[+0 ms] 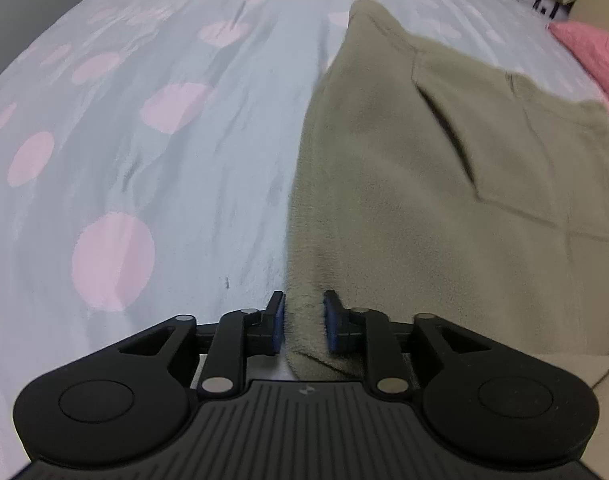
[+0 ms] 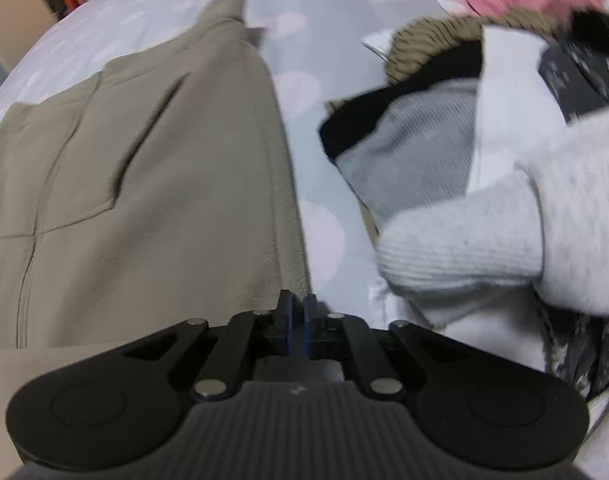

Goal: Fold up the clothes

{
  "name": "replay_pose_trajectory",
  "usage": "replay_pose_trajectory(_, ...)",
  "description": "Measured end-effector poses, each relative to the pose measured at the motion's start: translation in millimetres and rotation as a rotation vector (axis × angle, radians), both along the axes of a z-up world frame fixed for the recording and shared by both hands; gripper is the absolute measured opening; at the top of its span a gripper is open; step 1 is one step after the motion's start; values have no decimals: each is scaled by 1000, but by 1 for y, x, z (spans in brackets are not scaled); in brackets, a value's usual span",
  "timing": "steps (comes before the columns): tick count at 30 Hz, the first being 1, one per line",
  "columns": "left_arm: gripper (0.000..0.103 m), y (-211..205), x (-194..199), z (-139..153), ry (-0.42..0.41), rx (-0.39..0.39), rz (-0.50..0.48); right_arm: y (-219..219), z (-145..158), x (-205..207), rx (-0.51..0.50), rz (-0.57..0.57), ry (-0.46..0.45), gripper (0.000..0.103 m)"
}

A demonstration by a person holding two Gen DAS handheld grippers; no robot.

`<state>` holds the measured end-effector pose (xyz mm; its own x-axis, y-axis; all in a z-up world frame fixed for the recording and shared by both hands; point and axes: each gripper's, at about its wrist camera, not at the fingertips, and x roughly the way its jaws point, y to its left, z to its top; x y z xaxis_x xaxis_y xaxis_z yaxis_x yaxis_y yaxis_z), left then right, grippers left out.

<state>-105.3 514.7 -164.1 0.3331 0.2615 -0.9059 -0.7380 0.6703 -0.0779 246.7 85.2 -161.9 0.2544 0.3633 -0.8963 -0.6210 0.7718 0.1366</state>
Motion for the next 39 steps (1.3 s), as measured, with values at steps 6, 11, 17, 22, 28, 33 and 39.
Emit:
replay_pose_trajectory(6,45,-26,-19,51,-102,59,-22,-19,51,-33,106,91,-46,50)
replay_pose_trajectory(11,52,-46,-10,73,-137,115,-88,-22,71,-61,160,166,-66,64)
replay_pose_trajectory(17,52,-30,18,83,-115,180,-127,-4,80,-48,151,205,-100,64)
replay_pose_trajectory(22,52,-3,61,79,-68,252,-191,31,77,-12,103,241,-138,64)
replay_pose_trajectory(28,52,33,136,54,42,341,-332,92,66,41,32,341,-201,64)
replay_pose_trajectory(33,52,73,185,24,45,320,-343,144,46,92,13,353,-204,64)
replay_pose_trajectory(39,52,115,219,-7,14,310,-304,190,30,154,80,261,-178,64)
